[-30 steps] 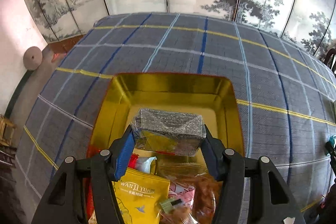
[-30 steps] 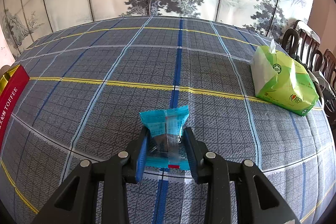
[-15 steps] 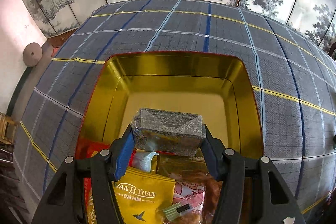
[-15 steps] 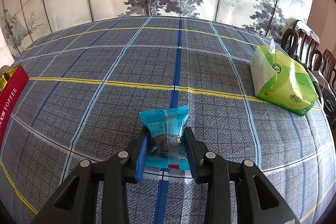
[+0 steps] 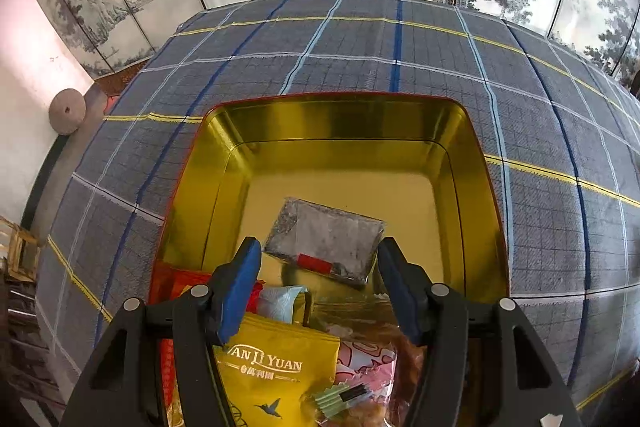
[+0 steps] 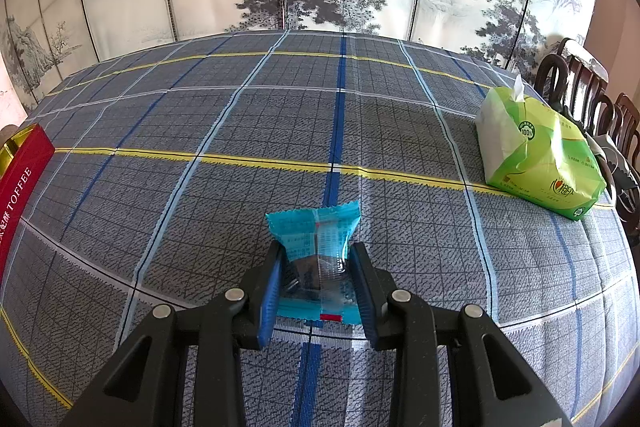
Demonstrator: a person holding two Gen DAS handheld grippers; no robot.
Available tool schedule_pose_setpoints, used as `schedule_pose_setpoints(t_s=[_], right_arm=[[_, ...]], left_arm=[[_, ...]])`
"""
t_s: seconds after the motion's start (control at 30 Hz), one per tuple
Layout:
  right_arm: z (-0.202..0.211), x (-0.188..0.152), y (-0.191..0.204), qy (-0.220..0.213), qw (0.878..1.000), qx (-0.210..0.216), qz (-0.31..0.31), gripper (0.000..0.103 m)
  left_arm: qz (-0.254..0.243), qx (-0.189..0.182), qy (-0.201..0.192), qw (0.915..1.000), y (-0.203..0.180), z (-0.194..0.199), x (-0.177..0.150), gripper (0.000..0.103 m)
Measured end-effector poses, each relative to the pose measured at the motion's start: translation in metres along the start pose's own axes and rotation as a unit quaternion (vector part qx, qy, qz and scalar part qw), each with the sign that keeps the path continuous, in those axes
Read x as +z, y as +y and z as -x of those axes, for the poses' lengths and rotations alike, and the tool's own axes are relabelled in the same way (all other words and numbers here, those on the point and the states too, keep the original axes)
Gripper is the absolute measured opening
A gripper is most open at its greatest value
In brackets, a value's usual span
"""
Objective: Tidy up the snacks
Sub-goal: 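Carry the blue wrapped candy into the gold tin and open the right tool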
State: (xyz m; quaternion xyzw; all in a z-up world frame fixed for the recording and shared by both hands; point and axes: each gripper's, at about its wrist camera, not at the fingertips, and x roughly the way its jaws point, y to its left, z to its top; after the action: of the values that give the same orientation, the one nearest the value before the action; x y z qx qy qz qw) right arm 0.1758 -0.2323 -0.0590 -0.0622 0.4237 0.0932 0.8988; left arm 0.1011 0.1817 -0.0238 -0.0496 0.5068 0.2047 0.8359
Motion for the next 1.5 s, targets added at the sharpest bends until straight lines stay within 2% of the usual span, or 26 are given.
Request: schedule_pose_setpoints(t_s=[0.4, 0.57, 1.03, 1.33, 1.5], right_arm=[[0.000, 0.000, -0.002, -0.001, 1.000, -0.005, 0.004, 0.032], [0.001, 0.000, -0.002, 0.000, 1.000, -0.022, 0.009, 0.032], [0.002, 0.005, 0.018, 0.023, 0.997, -0.066, 0.033, 0.031], [0.015, 0.002, 0.044, 0.050, 0.996, -0.060, 0.049, 0.031], [0.026, 0.001, 0.066, 0.069, 0.995, -0.033, 0.056, 0.031]], left_arm=[[-0.003, 0.017, -0.032, 0.9993, 0.004, 0.032, -0.005, 0.067], [-0.006, 0.015, -0.048, 0.9987, 0.006, 0.052, -0.013, 0.072], [-0.019, 0.004, -0.053, 0.9984, 0.001, 0.084, -0.046, 0.077], [-0.023, -0.006, -0.053, 0.9983, -0.005, 0.092, -0.061, 0.078], [-0.023, -0.013, -0.056, 0.9981, -0.004, 0.098, -0.065, 0.078]])
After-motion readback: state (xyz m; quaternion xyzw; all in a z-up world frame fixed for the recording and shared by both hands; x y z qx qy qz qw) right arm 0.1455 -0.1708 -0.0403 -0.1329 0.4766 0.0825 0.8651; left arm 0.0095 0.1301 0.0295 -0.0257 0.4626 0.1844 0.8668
